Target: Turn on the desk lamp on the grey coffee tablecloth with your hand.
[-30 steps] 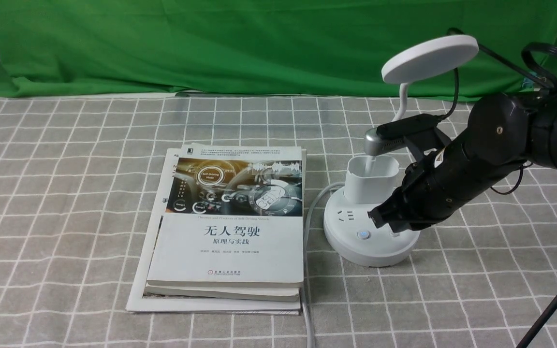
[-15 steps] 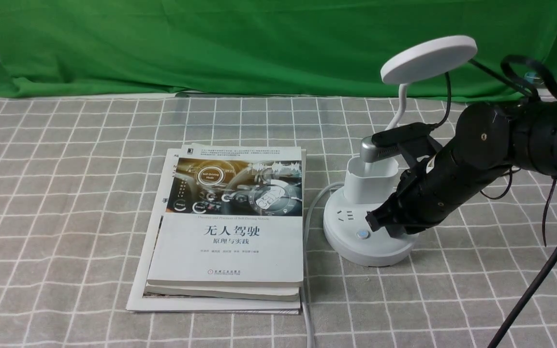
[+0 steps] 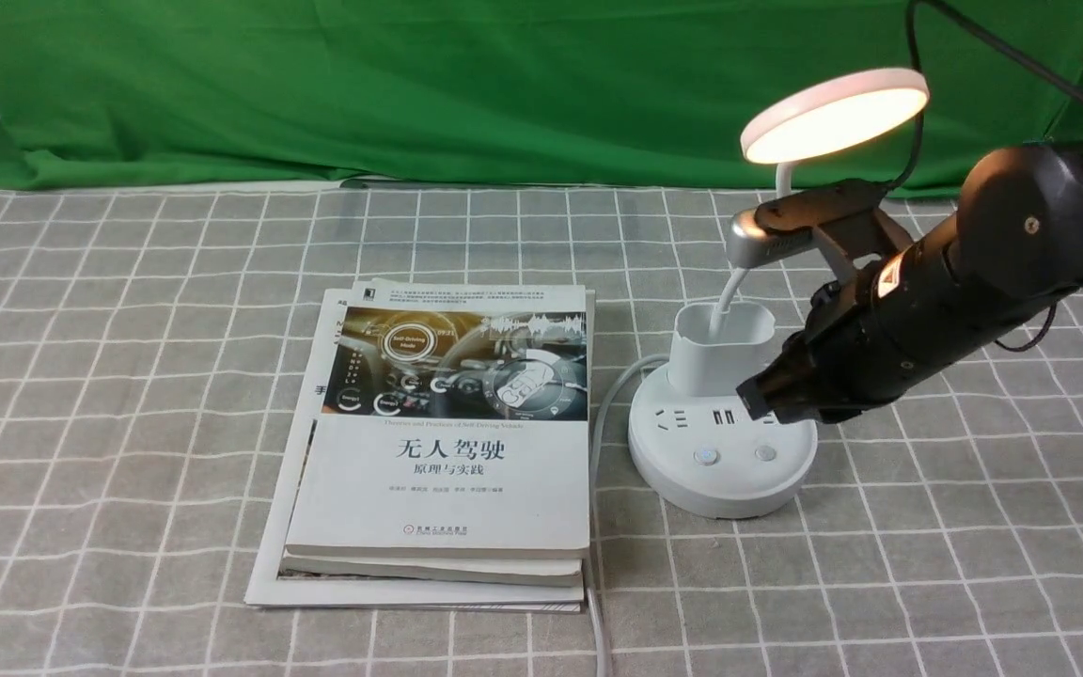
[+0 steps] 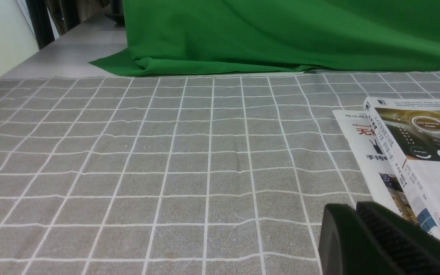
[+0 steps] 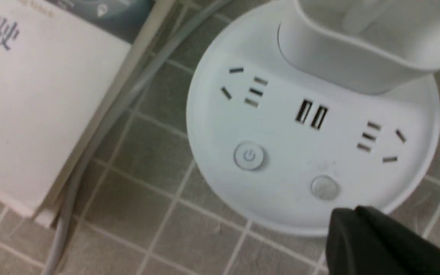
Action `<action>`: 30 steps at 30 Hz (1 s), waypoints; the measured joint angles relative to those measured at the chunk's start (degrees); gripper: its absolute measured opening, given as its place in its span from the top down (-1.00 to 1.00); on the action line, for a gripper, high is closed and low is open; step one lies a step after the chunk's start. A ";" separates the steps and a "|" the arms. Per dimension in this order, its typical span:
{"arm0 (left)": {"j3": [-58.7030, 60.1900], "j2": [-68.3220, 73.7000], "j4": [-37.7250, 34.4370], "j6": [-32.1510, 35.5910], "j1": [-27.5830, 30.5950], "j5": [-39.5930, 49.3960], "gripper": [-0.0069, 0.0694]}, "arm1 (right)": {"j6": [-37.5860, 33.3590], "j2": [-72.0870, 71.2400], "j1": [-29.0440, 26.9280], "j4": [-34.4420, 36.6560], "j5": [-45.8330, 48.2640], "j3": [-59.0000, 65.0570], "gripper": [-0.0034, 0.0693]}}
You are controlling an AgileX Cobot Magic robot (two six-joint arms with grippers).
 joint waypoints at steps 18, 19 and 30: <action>0.00 0.00 0.00 0.00 0.00 0.00 0.77 | 3.95 -36.23 0.00 0.59 3.15 19.69 0.80; 0.00 0.00 0.00 0.00 0.00 0.00 0.77 | 3.95 -37.79 0.00 0.48 2.21 19.73 0.80; 0.00 0.00 0.86 0.00 0.00 0.00 0.77 | 1.32 -56.95 -5.43 -5.68 -15.85 31.53 0.82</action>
